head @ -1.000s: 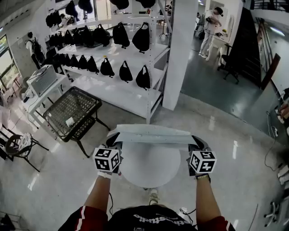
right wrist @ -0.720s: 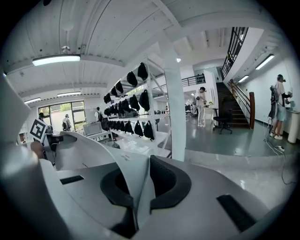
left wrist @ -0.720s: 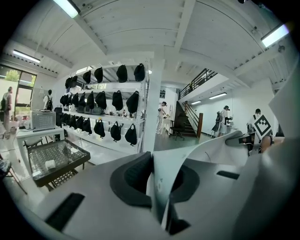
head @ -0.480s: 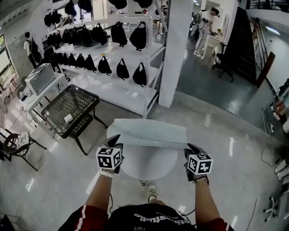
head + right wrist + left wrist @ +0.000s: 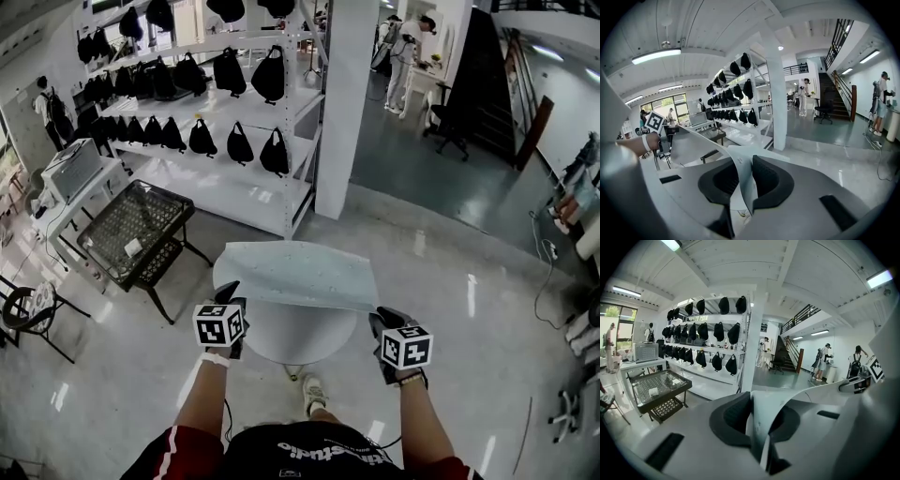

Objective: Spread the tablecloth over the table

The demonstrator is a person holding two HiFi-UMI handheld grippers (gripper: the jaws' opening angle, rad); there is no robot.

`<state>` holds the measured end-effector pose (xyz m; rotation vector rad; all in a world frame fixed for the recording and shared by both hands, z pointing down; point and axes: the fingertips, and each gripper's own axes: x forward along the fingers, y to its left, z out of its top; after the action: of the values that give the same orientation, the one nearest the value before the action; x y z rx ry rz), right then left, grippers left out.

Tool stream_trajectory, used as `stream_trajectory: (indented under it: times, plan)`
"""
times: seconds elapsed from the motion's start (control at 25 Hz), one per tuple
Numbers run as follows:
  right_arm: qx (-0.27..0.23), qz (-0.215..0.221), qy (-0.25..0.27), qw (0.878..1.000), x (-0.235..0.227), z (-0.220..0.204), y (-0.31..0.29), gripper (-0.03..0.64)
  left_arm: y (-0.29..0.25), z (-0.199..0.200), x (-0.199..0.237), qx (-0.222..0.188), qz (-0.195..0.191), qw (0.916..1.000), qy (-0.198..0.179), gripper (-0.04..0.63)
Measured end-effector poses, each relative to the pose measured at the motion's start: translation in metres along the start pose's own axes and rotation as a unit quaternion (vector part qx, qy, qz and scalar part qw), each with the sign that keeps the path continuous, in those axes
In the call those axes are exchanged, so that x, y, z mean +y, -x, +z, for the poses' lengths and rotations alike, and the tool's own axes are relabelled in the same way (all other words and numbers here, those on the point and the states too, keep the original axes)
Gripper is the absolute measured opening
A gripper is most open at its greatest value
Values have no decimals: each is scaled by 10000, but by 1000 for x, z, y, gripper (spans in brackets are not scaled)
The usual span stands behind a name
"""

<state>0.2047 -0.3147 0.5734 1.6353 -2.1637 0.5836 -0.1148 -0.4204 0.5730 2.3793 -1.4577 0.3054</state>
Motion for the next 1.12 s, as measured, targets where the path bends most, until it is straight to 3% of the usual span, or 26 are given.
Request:
stream_trajectory:
  times: [0.12,0.32,0.64,0.84,1.12]
  plan:
    - [18,-87,-53,9999,2,-9,4,75,7,-8,-2,211,-18,9998,-66,44]
    - [-96,-50,-405,9991,2,-10,8,66,24,-23,-6,630,-35,9957,-682,62]
    - [-85,-121,-662,9977,9,-5,5,63,51,-36,-8,807,-247,9908,-1055,127]
    - [-86,-182,-749,9970,11,-7,-3,61,67,-60,-11,1198,-563,9793,-1529,177]
    - [-62,-256,-773,9967,21,-9,-7,61,110,-81,-12,1421,-975,9729,-1540,212]
